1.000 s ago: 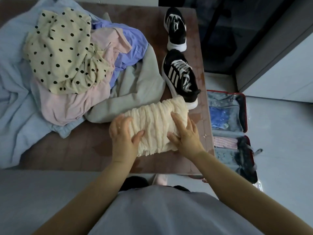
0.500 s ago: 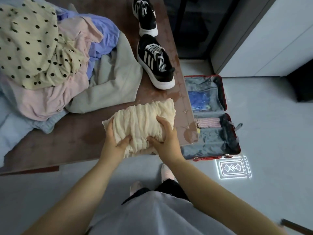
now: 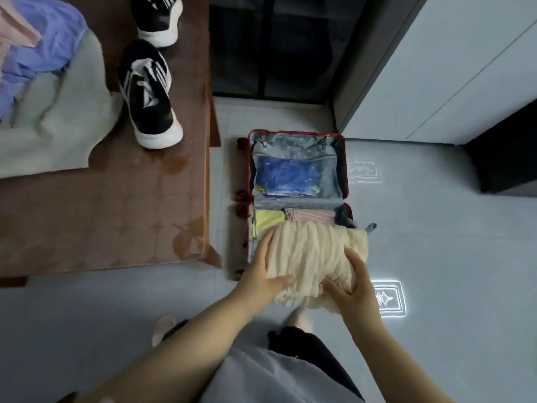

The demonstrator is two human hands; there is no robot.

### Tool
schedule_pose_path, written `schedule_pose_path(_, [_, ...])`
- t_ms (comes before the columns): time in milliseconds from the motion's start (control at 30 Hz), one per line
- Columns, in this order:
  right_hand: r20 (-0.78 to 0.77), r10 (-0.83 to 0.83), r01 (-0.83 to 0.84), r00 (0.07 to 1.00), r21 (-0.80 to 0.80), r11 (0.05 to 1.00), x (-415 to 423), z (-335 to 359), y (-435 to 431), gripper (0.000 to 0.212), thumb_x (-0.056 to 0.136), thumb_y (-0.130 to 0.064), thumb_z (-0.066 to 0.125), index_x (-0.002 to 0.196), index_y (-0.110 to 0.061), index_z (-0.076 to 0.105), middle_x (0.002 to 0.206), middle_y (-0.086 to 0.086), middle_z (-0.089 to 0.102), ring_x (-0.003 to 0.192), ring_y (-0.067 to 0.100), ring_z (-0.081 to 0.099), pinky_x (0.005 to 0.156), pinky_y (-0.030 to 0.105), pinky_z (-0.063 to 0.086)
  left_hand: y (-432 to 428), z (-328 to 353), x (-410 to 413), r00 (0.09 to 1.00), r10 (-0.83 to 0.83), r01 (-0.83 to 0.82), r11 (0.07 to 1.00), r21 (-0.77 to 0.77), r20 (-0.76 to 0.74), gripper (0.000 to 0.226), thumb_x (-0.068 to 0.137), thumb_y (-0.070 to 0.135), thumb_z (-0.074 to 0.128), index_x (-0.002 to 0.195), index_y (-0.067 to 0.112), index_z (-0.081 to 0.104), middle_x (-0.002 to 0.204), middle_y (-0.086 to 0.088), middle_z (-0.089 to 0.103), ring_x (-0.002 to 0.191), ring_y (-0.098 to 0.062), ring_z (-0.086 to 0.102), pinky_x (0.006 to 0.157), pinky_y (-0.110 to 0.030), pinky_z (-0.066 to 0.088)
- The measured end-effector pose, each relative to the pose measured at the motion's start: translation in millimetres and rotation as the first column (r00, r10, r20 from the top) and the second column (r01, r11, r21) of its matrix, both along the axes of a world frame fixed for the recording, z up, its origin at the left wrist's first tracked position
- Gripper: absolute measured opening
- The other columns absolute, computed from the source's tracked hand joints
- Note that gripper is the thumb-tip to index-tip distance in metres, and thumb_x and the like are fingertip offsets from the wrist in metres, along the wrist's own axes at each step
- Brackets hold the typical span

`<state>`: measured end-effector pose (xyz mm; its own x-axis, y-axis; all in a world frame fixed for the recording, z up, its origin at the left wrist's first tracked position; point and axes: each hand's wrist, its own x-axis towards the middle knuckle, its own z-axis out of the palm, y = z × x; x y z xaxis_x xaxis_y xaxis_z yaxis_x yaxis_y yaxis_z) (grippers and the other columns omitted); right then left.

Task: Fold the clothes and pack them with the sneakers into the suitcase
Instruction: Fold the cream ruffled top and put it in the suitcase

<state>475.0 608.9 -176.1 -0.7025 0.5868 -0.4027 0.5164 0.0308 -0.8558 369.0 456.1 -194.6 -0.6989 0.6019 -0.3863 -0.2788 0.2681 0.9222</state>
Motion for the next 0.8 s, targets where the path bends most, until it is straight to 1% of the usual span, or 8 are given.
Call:
schedule_pose_path(100, [0.098,0.074,-0.067,0.992,-0.071,0.995,5.2,-16.8,62.8,0.062,0.079,-0.004,0.07,0.124,-0.037,0.042,0.125,0.002,0.052,0.102,0.021,0.058,0.065,0.02,0.053,55.6,-30.9,15.6,0.985,0.114,-0.1,0.989,-0.112,0.127,0.09,0.074,0.0,0.073,0.143,0.029,0.023,0.145,0.007,0.032,0.132,-0.01,0.033,0.108,-0.026,0.028])
schedule_pose_path(200, [0.13,0.145,-0.126,0.981,-0.149,0.981,-9.8,-47.4,98.8,0.062,0.08,-0.004,0.069,0.126,-0.036,0.041,0.12,-0.001,0.051,0.097,0.017,0.059,0.059,0.014,0.052,83.1,-62.3,7.5,0.973,0.162,-0.129,0.972,-0.197,0.163,0.091,0.074,0.0,0.072,0.145,0.027,0.022,0.144,0.007,0.033,0.131,-0.011,0.034,0.11,-0.03,0.029])
schedule_pose_path(300, [0.138,0.222,-0.184,0.965,-0.243,0.952,-41.3,-101.2,120.1,0.063,0.083,-0.001,0.065,0.13,-0.033,0.038,0.114,-0.013,0.049,0.092,0.0,0.057,0.066,0.013,0.051,98.2,-111.2,-28.0,0.972,0.159,-0.118,0.968,-0.222,0.176,0.092,0.074,-0.003,0.071,0.145,0.026,0.02,0.139,0.01,0.034,0.127,-0.006,0.033,0.103,-0.021,0.028])
schedule_pose_path(467, [0.124,0.359,-0.322,0.925,-0.244,0.915,-106.5,-259.0,140.6,0.069,0.085,0.005,0.058,0.14,-0.027,0.032,0.132,-0.009,0.036,0.12,0.012,0.042,0.088,0.019,0.043,118.1,-259.6,-99.3,0.977,0.204,-0.184,0.95,-0.253,0.058,0.09,0.067,-0.022,0.064,0.142,0.007,0.023,0.141,-0.003,0.033,0.129,-0.011,0.031,0.096,-0.008,0.029])
schedule_pose_path(567, [0.134,0.376,-0.359,0.917,-0.135,0.924,-147.7,-374.4,146.4,0.071,0.083,0.005,0.059,0.14,-0.028,0.031,0.132,-0.005,0.041,0.118,0.016,0.046,0.082,0.021,0.043,127.1,-371.0,-135.8,0.98,0.197,-0.194,0.955,-0.224,-0.009,0.092,0.065,-0.012,0.068,0.14,0.014,0.023,0.145,-0.007,0.03,0.132,-0.011,0.031,0.105,-0.019,0.026])
schedule_pose_path(633, [0.134,0.379,-0.373,0.916,-0.072,0.925,-171.0,-452.6,150.7,0.072,0.082,0.002,0.06,0.14,-0.029,0.032,0.133,-0.003,0.042,0.122,0.02,0.046,0.091,0.028,0.044,134.4,-447.6,-156.9,0.969,0.243,-0.245,0.947,-0.21,-0.032,0.083,0.061,0.004,0.066,0.134,0.016,0.03,0.139,-0.009,0.037,0.127,-0.009,0.04,0.106,-0.024,0.033])
schedule_pose_path(700, [0.144,0.399,-0.401,0.906,-0.013,0.916,-189.0,-526.5,155.8,0.073,0.082,-0.003,0.063,0.141,-0.03,0.031,0.135,-0.002,0.041,0.126,0.02,0.042,0.101,0.03,0.039,141.6,-510.3,-174.0,0.967,0.232,-0.254,0.908,-0.334,-0.105,0.09,0.068,0.009,0.069,0.143,0.012,0.02,0.144,-0.014,0.033,0.132,-0.022,0.037,0.111,-0.036,0.031])
schedule_pose_path(800, [0.281,0.457,-0.48,0.844,0.014,0.877,-207.3,-612.0,163.3,0.073,0.086,-0.015,0.062,0.145,-0.034,0.022,0.14,0.005,0.035,0.127,0.025,0.041,0.1,0.032,0.037,141.4,-590.6,-181.9,0.98,0.016,-0.14,0.758,-0.637,-0.197,0.098,0.084,0.006,0.061,0.146,0.027,-0.011,0.156,-0.012,0.009,0.141,-0.029,0.021,0.112,-0.038,0.027])
